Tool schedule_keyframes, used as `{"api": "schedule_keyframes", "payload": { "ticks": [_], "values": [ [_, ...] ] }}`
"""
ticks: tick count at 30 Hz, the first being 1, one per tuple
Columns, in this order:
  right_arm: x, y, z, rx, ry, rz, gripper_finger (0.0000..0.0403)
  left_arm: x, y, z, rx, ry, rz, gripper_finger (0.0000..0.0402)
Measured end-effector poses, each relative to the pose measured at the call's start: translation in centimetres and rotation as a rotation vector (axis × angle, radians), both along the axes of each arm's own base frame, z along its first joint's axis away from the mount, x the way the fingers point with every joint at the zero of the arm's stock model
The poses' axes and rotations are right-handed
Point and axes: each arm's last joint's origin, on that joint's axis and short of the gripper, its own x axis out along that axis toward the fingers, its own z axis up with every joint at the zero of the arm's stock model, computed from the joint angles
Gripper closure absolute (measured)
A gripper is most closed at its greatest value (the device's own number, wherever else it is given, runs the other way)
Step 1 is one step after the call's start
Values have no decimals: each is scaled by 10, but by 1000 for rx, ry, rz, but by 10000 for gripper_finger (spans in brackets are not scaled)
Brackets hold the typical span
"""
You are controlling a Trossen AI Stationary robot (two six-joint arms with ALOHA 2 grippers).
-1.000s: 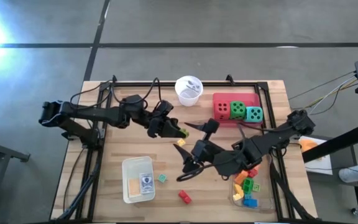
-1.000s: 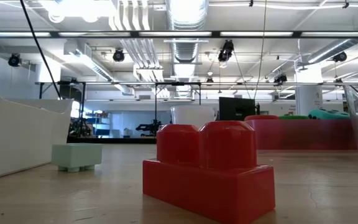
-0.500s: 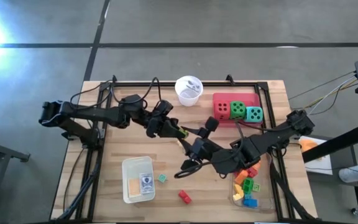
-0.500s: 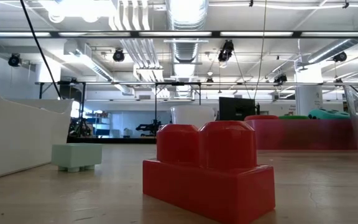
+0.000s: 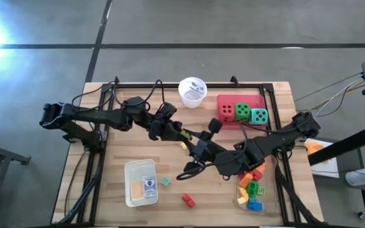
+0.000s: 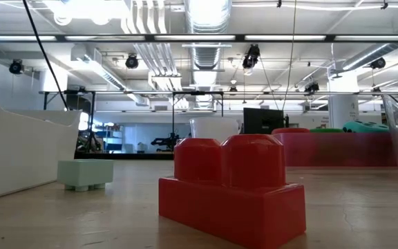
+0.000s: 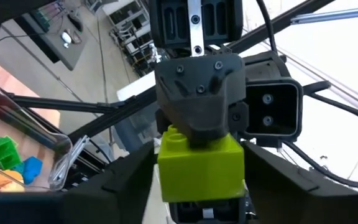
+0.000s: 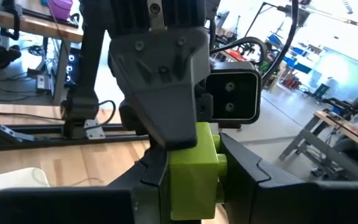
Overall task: Pick & Place Toys
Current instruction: Put the light green game piece into the transparent bin
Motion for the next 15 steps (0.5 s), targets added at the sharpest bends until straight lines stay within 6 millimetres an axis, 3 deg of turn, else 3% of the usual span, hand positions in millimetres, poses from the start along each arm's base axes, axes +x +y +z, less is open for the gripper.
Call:
{"api": "schedule_keyframes", "payload": {
  "ticks": [10,15],
  "values": [
    [-3,0,4,102,-49,53,316,-1,-1,0,37,-21,-51,50],
    [-15,-2,10,230,-61,133,316,-1,-2,0,155,-85,-58,16]
  ]
}}
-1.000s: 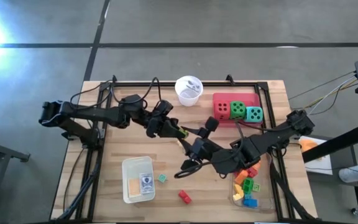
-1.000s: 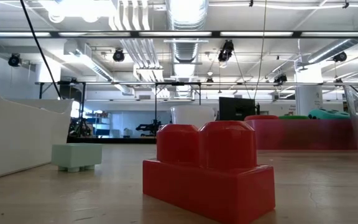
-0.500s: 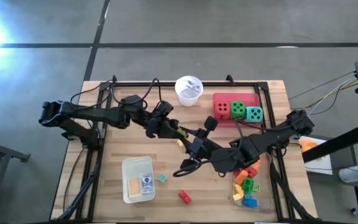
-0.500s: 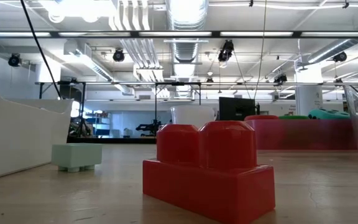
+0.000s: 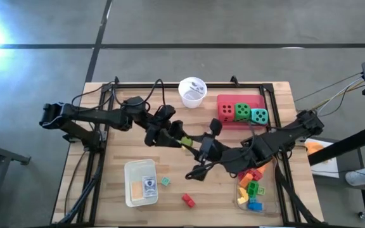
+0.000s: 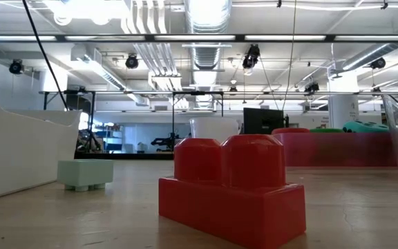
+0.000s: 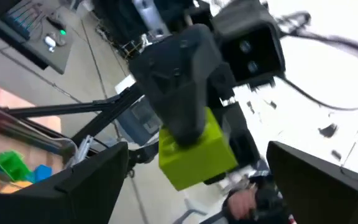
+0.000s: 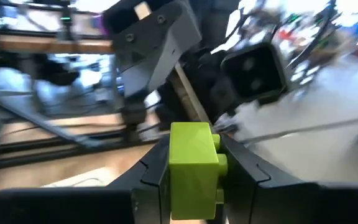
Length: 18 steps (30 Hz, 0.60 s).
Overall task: Pick & Place Toys
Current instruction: Put the light green game piece into the transparent bin
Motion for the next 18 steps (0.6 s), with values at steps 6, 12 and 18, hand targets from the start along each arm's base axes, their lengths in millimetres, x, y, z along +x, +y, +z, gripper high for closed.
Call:
{"api": "schedule_keyframes", "payload": {
  "ticks": [6,12,18],
  "values": [
    [-25,-2,6,226,66,151,316,0,0,-7,94,16,-18,12],
    [-55,4,8,473,192,279,316,0,5,-26,151,184,-9,11],
    [-83,18,-3,683,387,258,316,-2,11,-43,204,331,9,11]
  ]
}}
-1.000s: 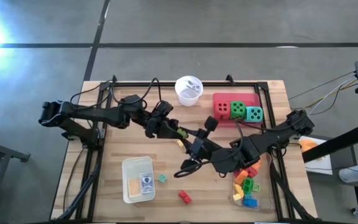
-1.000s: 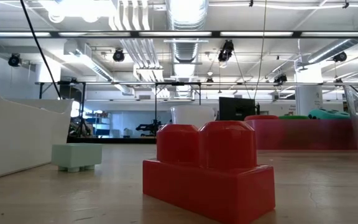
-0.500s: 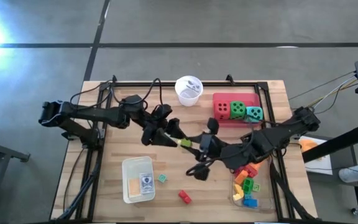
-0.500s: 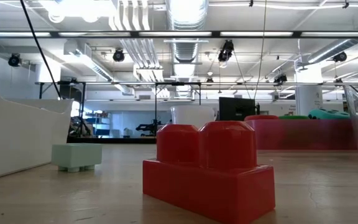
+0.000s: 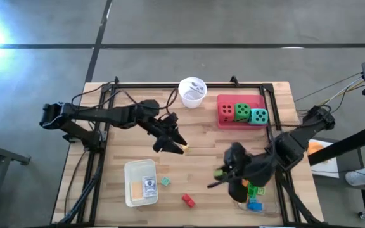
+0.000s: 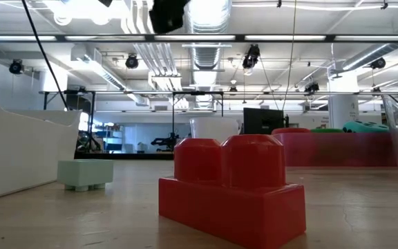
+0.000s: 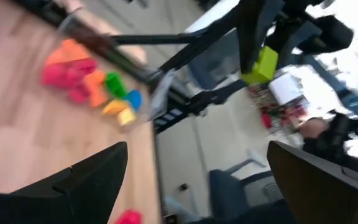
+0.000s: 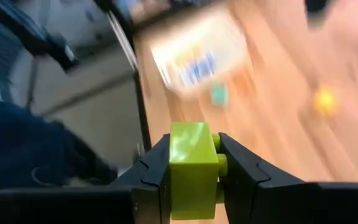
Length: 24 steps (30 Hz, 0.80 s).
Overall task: Pick & Place Toys
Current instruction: Put the light green game piece into the transparent bin
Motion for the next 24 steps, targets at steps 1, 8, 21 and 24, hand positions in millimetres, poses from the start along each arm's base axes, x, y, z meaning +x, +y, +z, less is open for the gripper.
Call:
{"api": "schedule_keyframes", "payload": {
  "ticks": [1,8,21,24],
  "values": [
    [-5,2,-4,15,55,-10,316,-1,1,-3,18,18,4,11],
    [-38,13,-33,114,399,-157,316,-5,9,-15,106,119,57,11],
    [-67,36,-104,206,672,-282,316,-8,18,-23,153,203,131,11],
    [-67,40,-122,257,707,-254,316,-9,18,-24,159,211,127,11]
  ]
}}
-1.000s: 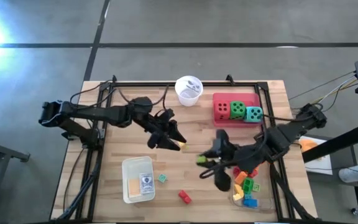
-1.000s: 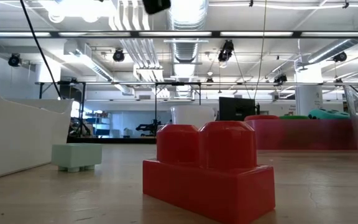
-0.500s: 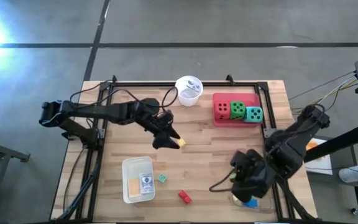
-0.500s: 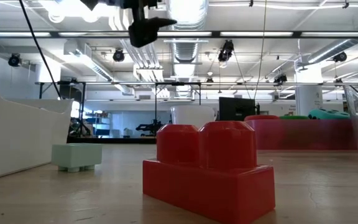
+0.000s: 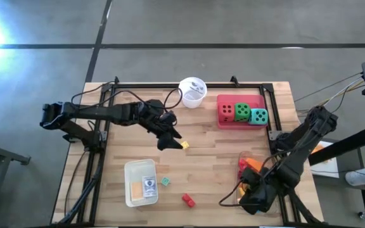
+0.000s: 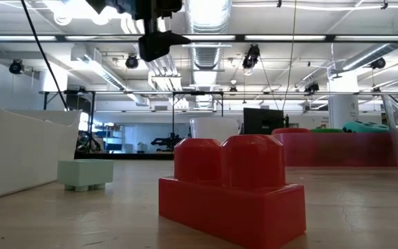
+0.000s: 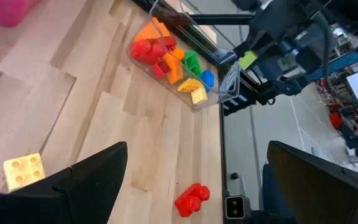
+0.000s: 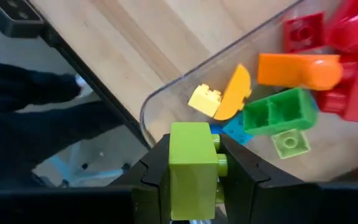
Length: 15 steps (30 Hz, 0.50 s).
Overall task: Pick & Place Toys
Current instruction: Put the light green game piece into the transparent bin
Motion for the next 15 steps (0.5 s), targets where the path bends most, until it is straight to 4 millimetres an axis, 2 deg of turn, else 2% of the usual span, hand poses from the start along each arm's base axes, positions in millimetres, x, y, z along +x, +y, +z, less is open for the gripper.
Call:
{"api": "schedule_keyframes", "payload": {
  "ticks": [7,15],
  "values": [
    [1,2,-40,35,5,8,316,-2,0,-3,1,33,-2,11],
    [-3,-2,-74,36,7,2,316,-3,0,-4,5,45,-5,11]
  ]
}}
